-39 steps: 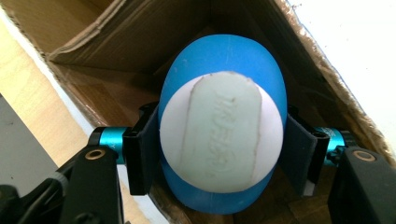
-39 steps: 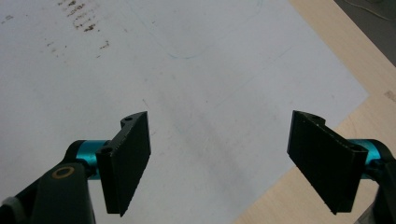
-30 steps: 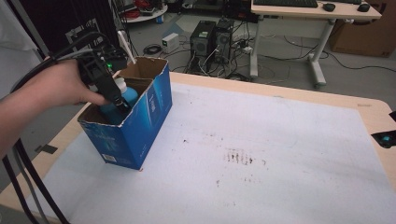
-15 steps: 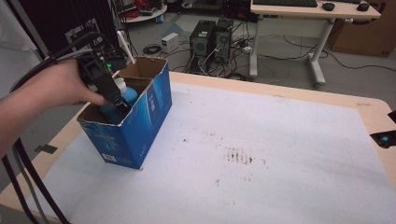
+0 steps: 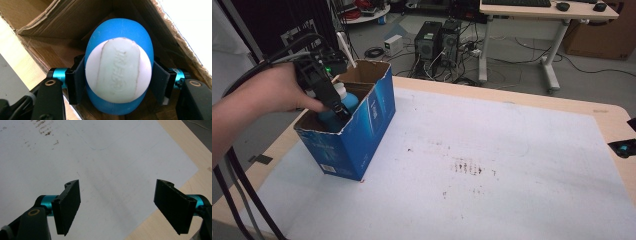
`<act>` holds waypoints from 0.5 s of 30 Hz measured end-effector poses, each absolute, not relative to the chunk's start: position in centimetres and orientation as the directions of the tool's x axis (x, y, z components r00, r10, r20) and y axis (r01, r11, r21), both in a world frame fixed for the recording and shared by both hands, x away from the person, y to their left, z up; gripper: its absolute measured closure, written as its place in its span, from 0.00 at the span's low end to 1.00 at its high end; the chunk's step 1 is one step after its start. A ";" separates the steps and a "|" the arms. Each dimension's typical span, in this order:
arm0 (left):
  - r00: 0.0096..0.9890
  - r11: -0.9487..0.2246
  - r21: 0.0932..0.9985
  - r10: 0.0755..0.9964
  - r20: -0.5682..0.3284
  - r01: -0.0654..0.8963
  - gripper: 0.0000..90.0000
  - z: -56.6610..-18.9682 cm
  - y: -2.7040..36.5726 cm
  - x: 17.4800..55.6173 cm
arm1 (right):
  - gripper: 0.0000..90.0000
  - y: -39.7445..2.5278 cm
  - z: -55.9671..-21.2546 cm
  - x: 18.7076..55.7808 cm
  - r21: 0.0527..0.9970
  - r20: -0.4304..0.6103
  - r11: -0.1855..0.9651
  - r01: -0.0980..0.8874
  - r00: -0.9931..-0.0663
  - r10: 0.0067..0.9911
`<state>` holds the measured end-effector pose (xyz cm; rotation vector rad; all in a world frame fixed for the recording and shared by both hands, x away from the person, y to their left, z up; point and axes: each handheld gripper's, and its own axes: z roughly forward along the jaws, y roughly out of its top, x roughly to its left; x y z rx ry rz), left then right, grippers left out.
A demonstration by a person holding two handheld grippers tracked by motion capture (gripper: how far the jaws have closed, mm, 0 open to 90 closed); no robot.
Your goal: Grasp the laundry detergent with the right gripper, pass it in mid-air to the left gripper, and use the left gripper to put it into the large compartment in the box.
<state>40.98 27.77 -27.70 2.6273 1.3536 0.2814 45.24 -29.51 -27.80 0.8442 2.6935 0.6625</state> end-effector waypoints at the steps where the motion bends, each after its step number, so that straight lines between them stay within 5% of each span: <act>1: 0.570 -0.573 0.236 0.817 0.087 0.785 0.42 -27.7 27.8 41.0 | 0.23 -29.5 -27.8 45.2 0.486 -0.091 0.731 0.479 -0.804 0.587; 15: 0.591 -0.602 0.213 0.798 0.118 0.770 0.36 -27.8 27.7 40.9 | 0.23 -29.4 -27.9 45.0 0.490 -0.093 0.732 0.473 -0.807 0.584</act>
